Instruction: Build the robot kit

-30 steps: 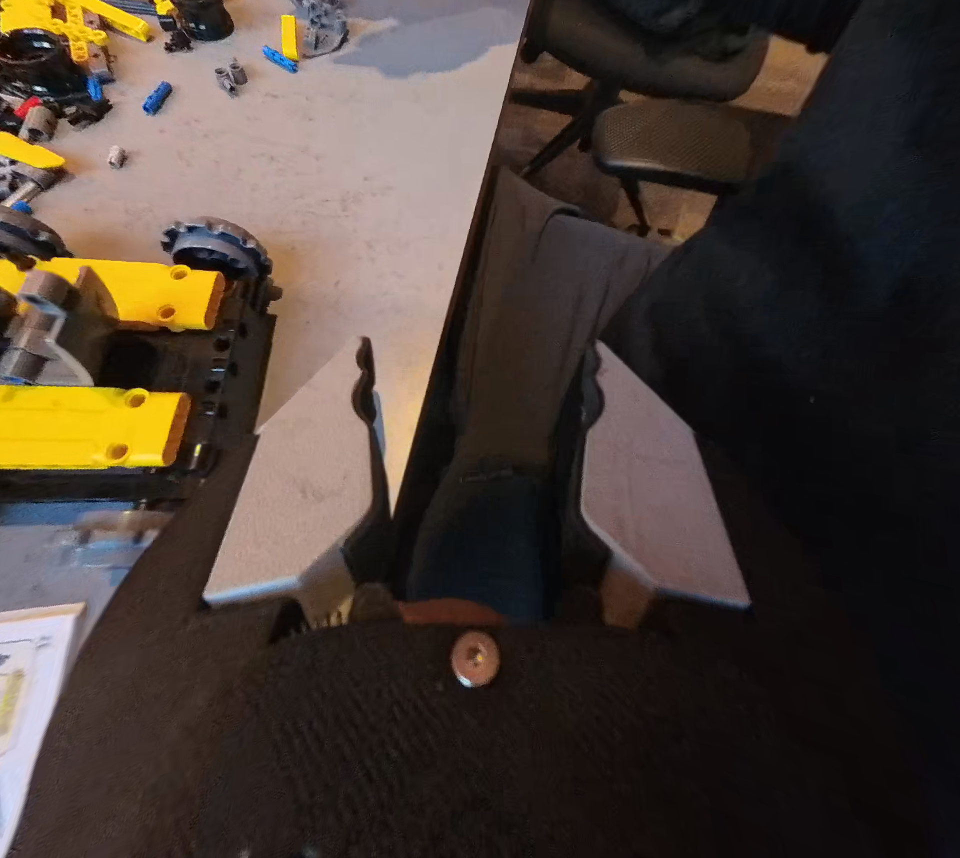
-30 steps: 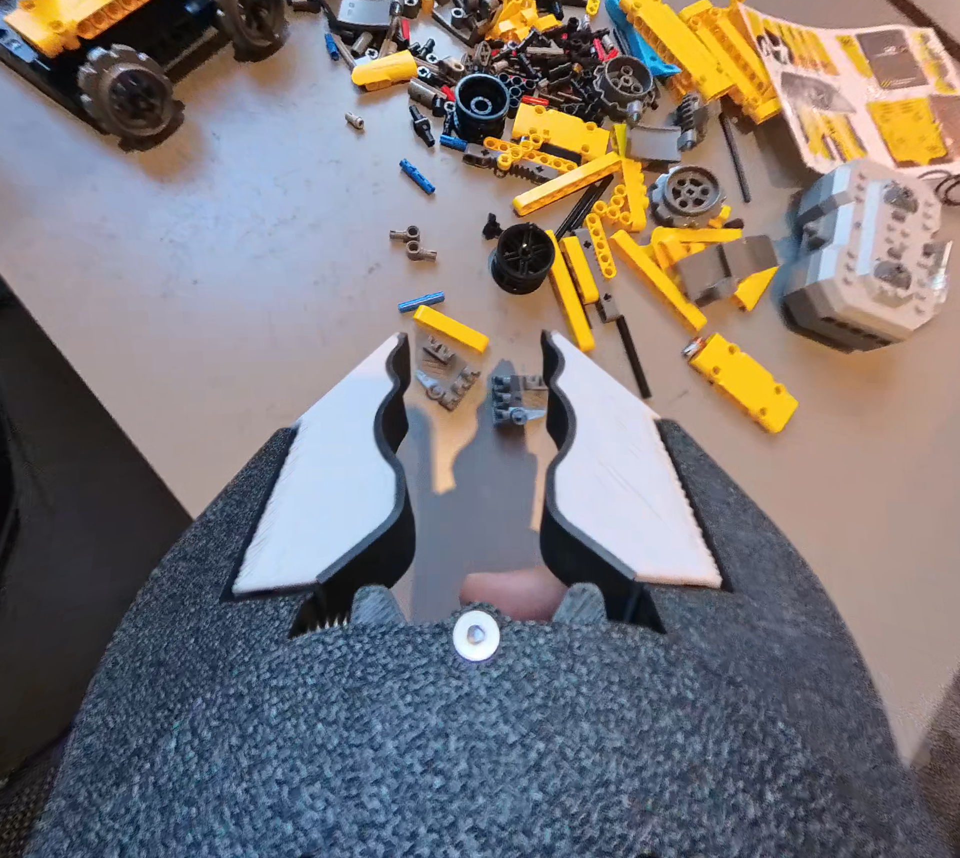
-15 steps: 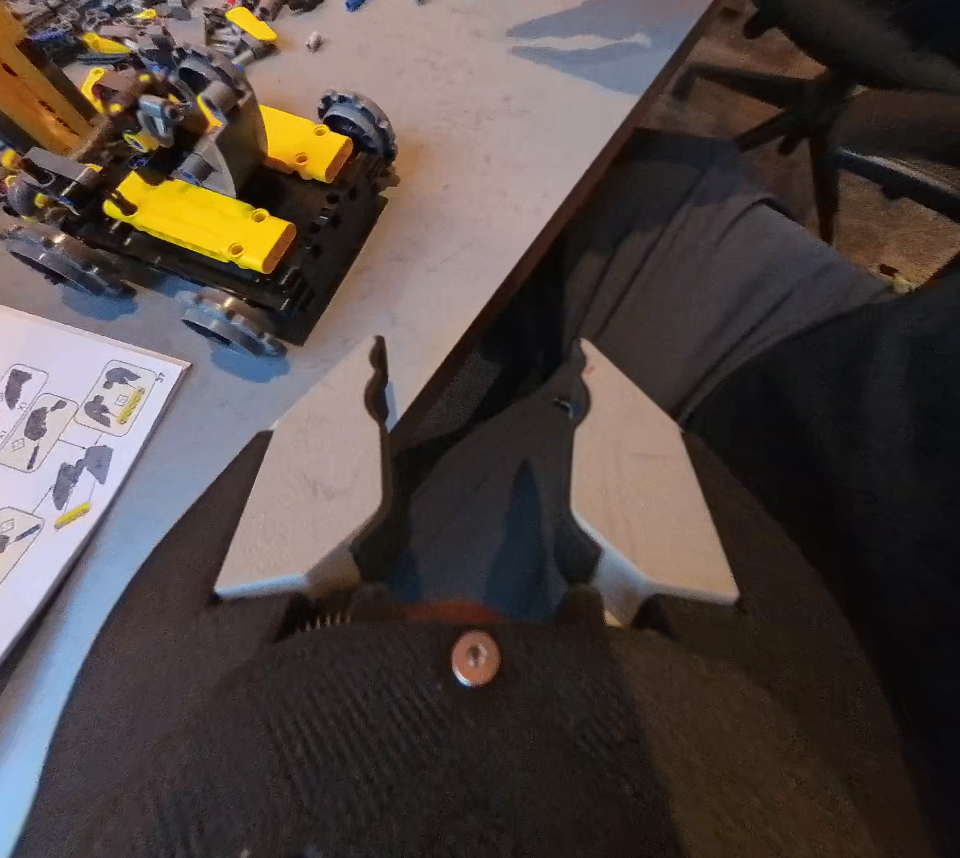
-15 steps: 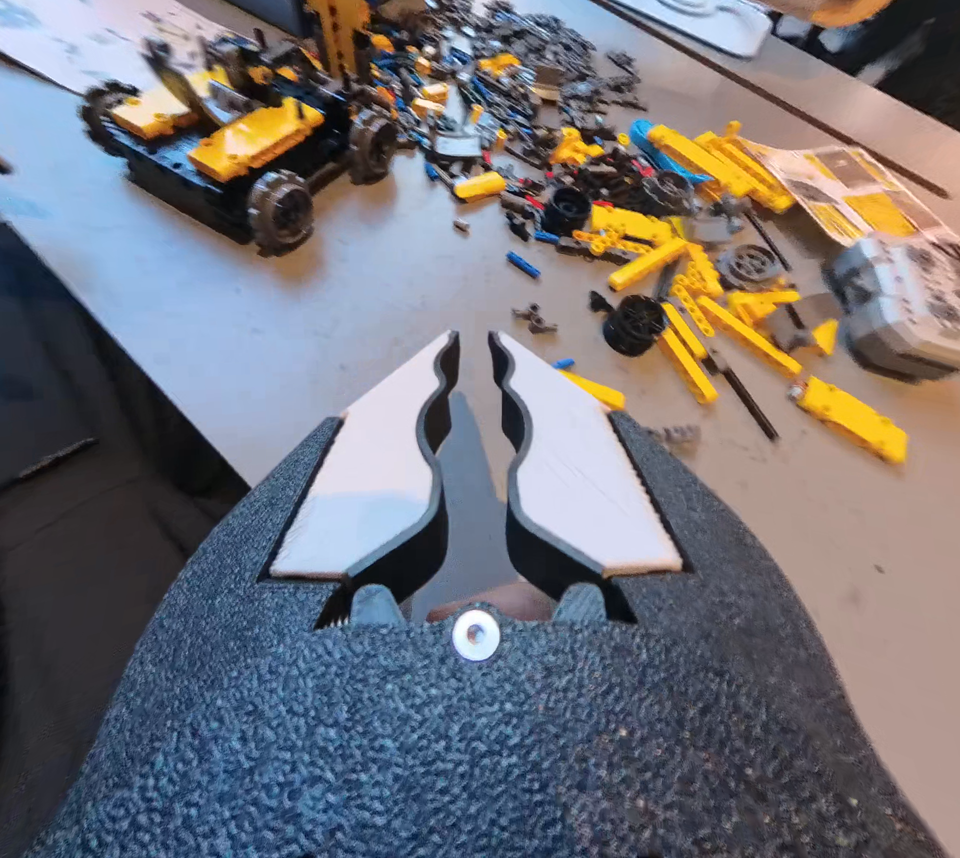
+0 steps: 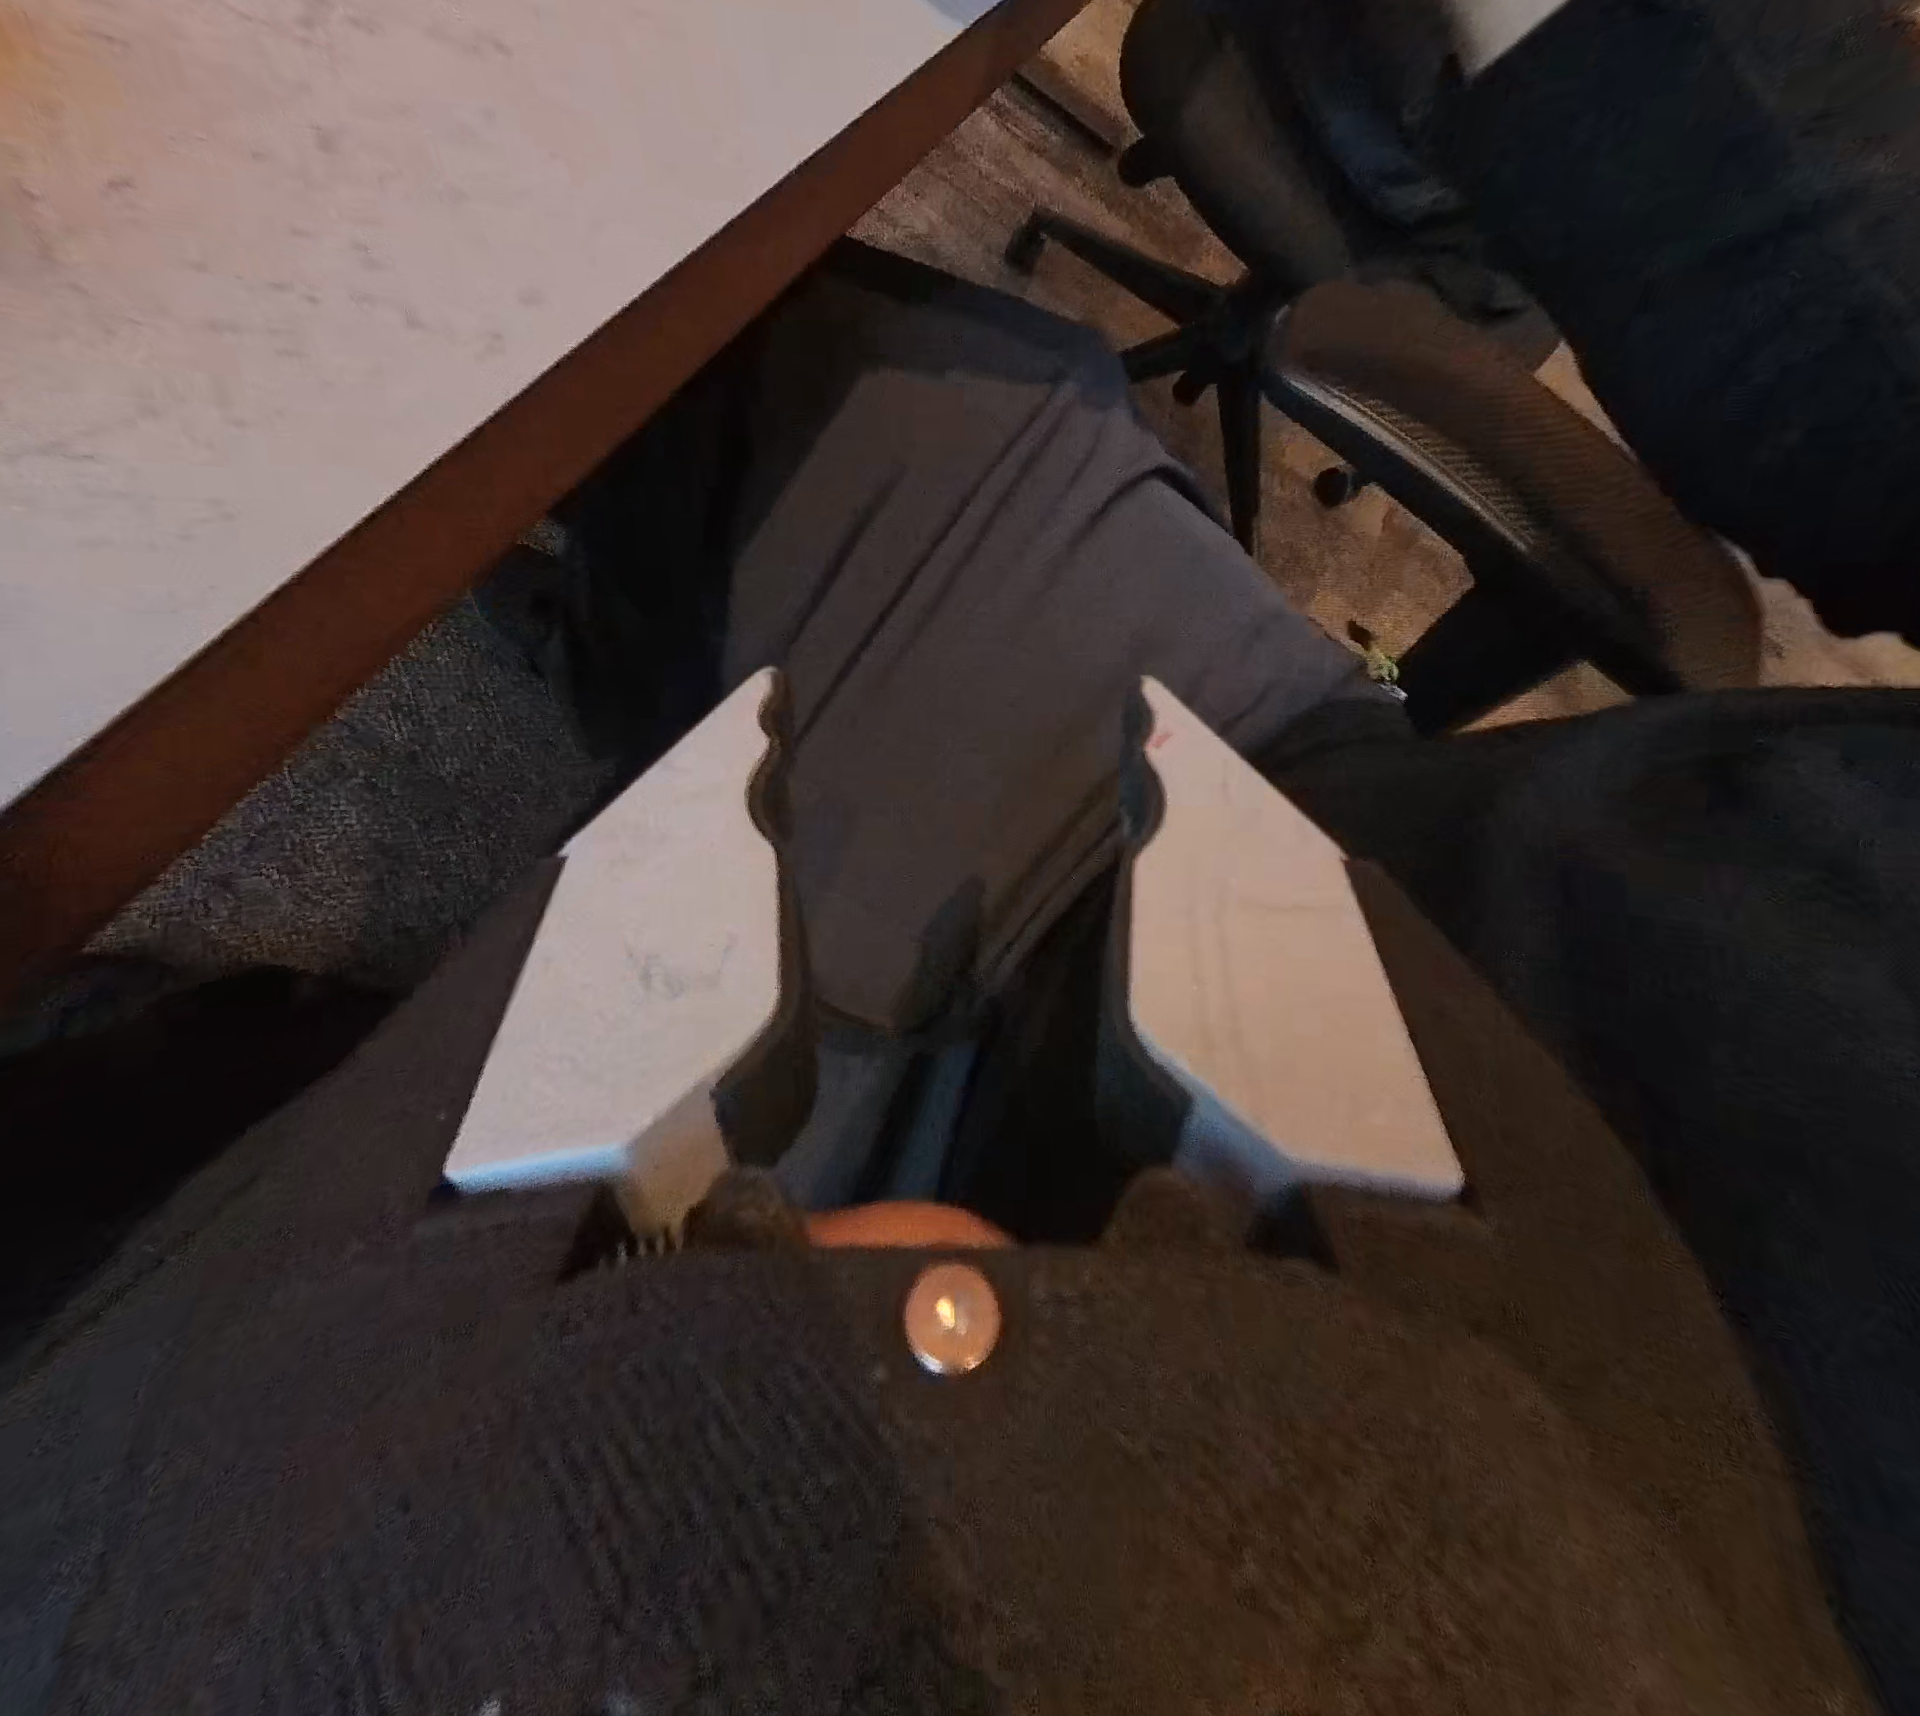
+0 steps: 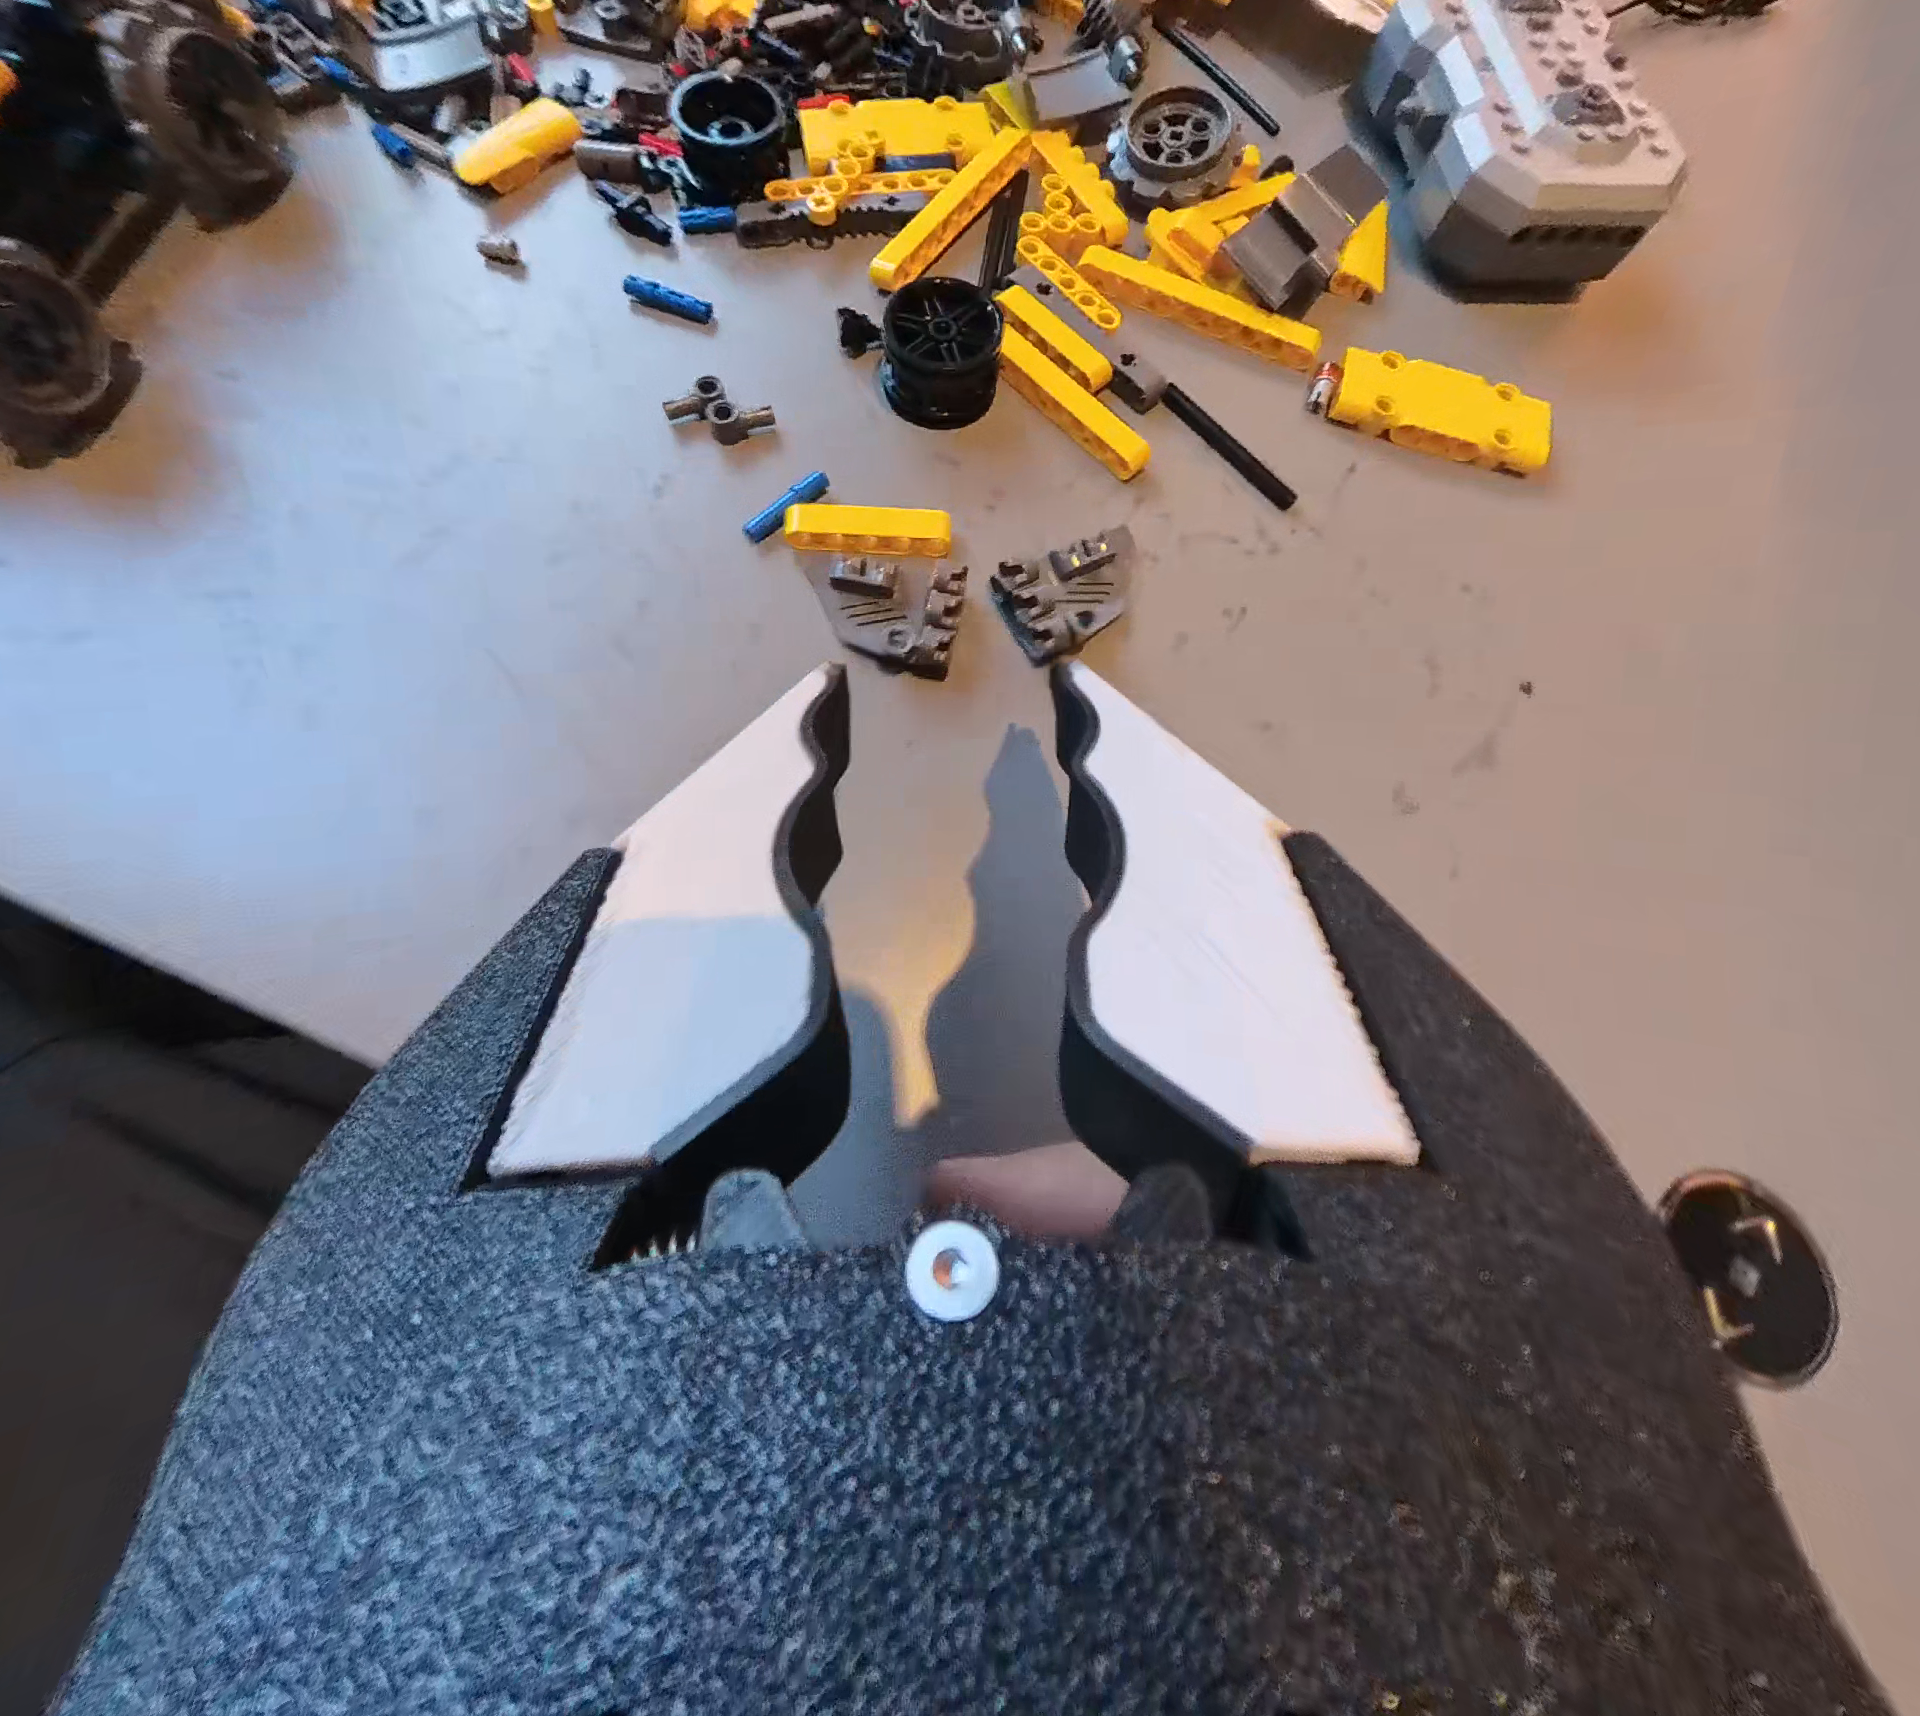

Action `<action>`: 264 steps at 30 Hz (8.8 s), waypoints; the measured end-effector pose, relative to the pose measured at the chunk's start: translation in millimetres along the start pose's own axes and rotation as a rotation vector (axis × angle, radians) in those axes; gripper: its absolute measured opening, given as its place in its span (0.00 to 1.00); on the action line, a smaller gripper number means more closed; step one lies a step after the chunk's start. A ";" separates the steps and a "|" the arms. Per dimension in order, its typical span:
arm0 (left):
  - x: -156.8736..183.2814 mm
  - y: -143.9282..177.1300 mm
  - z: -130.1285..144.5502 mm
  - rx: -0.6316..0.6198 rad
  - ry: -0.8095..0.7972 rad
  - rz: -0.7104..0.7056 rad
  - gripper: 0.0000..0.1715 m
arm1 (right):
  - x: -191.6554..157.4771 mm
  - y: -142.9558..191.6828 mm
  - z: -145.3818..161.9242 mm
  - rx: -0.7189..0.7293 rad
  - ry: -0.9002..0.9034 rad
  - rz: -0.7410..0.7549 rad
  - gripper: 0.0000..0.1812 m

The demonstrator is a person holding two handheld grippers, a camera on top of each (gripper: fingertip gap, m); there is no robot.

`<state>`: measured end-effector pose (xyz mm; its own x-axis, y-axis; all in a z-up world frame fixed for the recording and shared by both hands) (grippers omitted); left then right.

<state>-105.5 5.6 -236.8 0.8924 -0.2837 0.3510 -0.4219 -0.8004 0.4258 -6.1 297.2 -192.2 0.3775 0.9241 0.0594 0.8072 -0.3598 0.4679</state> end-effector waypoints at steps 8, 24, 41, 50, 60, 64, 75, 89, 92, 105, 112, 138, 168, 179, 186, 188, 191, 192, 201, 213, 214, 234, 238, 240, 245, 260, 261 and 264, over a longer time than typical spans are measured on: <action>-30.8 -4.5 -10.2 -0.012 0.024 -0.007 0.36 | 9.4 -57.4 -11.9 -0.103 0.054 -0.080 0.10; -48.0 10.6 -17.3 0.021 -0.008 0.025 0.35 | 2.2 -83.5 -31.3 -0.225 0.135 -0.241 0.10; -45.5 22.7 -4.4 0.007 -0.008 -0.018 0.35 | -41.6 -53.1 -24.7 -0.159 0.147 -0.314 0.12; -46.8 23.1 -6.0 0.019 -0.017 -0.026 0.35 | -35.4 -47.8 -20.2 -0.097 0.061 -0.273 0.13; -44.0 18.7 -4.1 0.001 -0.026 -0.015 0.34 | -23.0 -44.8 -14.9 -0.082 0.023 -0.238 0.13; -45.0 19.3 -3.5 -0.002 -0.024 -0.013 0.34 | -30.0 -52.2 -13.9 -0.105 0.047 -0.252 0.14; -45.0 19.6 -2.6 -0.004 -0.003 0.006 0.34 | -45.7 -48.5 -17.6 -0.095 0.074 -0.301 0.13; -46.5 16.9 -3.2 -0.005 0.000 0.010 0.34 | -44.9 -60.1 -16.5 -0.112 0.042 -0.252 0.14; -46.4 17.4 -3.2 -0.003 0.000 0.010 0.34 | -51.3 -60.3 -16.5 -0.118 0.063 -0.291 0.09; -46.7 17.0 -2.6 -0.005 0.006 0.013 0.34 | -15.5 -47.4 -17.6 -0.056 0.006 -0.178 0.15; -46.4 14.7 -2.4 -0.013 -0.011 0.003 0.34 | 25.9 -60.1 -23.5 -0.082 0.029 -0.070 0.17; -44.2 15.6 0.1 -0.027 -0.015 0.019 0.34 | -20.2 -28.6 -28.2 -0.097 0.003 -0.347 0.14; -44.8 13.5 0.0 -0.039 -0.029 0.011 0.34 | -21.7 -65.5 -39.6 -0.196 0.317 -0.466 0.11; -46.4 13.6 -0.1 -0.039 -0.007 0.018 0.34 | -13.5 -50.3 -19.3 -0.268 0.300 -0.382 0.03; -47.5 13.2 -0.3 -0.040 -0.005 0.008 0.34 | -34.3 -44.0 -24.4 -0.223 0.158 -0.373 0.18; -47.3 12.7 -0.1 -0.042 -0.006 0.009 0.34 | -33.6 -48.7 -18.5 -0.250 0.237 -0.295 0.21; -47.1 13.1 0.3 -0.045 -0.013 0.003 0.34 | -23.1 -46.8 -20.7 -0.250 0.230 -0.253 0.17; -47.0 13.3 0.2 -0.043 -0.012 0.004 0.34 | -16.9 -46.5 -21.4 -0.252 0.241 -0.221 0.15; -47.5 12.4 0.4 -0.048 -0.010 0.006 0.34 | -12.1 -40.6 -28.9 -0.214 0.283 -0.235 0.15; -50.5 19.3 -2.8 -0.012 0.029 0.027 0.34 | -19.1 -51.2 -25.5 -0.150 0.220 -0.297 0.17; -50.7 19.4 -3.0 -0.011 0.029 0.027 0.34 | -20.2 -51.2 -25.6 -0.149 0.219 -0.304 0.17; -51.9 18.9 -2.7 -0.012 0.047 0.036 0.34 | -9.7 -56.9 -19.1 -0.177 0.220 -0.264 0.15; -52.1 18.8 -2.5 -0.014 0.046 0.036 0.34 | -4.5 -56.8 -20.7 -0.178 0.229 -0.214 0.15; -51.8 18.9 -2.5 -0.014 0.044 0.035 0.34 | -6.6 -55.8 -21.1 -0.170 0.224 -0.224 0.15; -51.7 18.7 -2.4 -0.015 0.045 0.035 0.34 | -11.7 -54.6 -22.1 -0.160 0.232 -0.239 0.15; -52.1 18.3 -2.0 -0.017 0.046 0.034 0.34 | -45.5 -41.8 -29.1 -0.193 0.285 -0.492 0.13; -52.2 18.5 -2.1 -0.017 0.045 0.034 0.34 | -40.1 -43.4 -31.4 -0.187 0.274 -0.470 0.13; -52.3 19.2 -2.2 -0.015 0.045 0.032 0.34 | -22.4 -49.5 -33.0 -0.197 0.224 -0.404 0.14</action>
<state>-160.6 6.3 -245.1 0.8702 -0.2851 0.4018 -0.4532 -0.7832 0.4258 -69.5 298.6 -187.6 -0.0718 0.9973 0.0168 0.7596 0.0438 0.6489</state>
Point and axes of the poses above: each gripper's, where its closed fingertips meet, y back along the fingers, z out of its underside, x = y × z across the jaws, the point moved 9 cm from there along y, back along the fingers, and after that the axes turned 8 degrees about x, right-handed, at the moved point
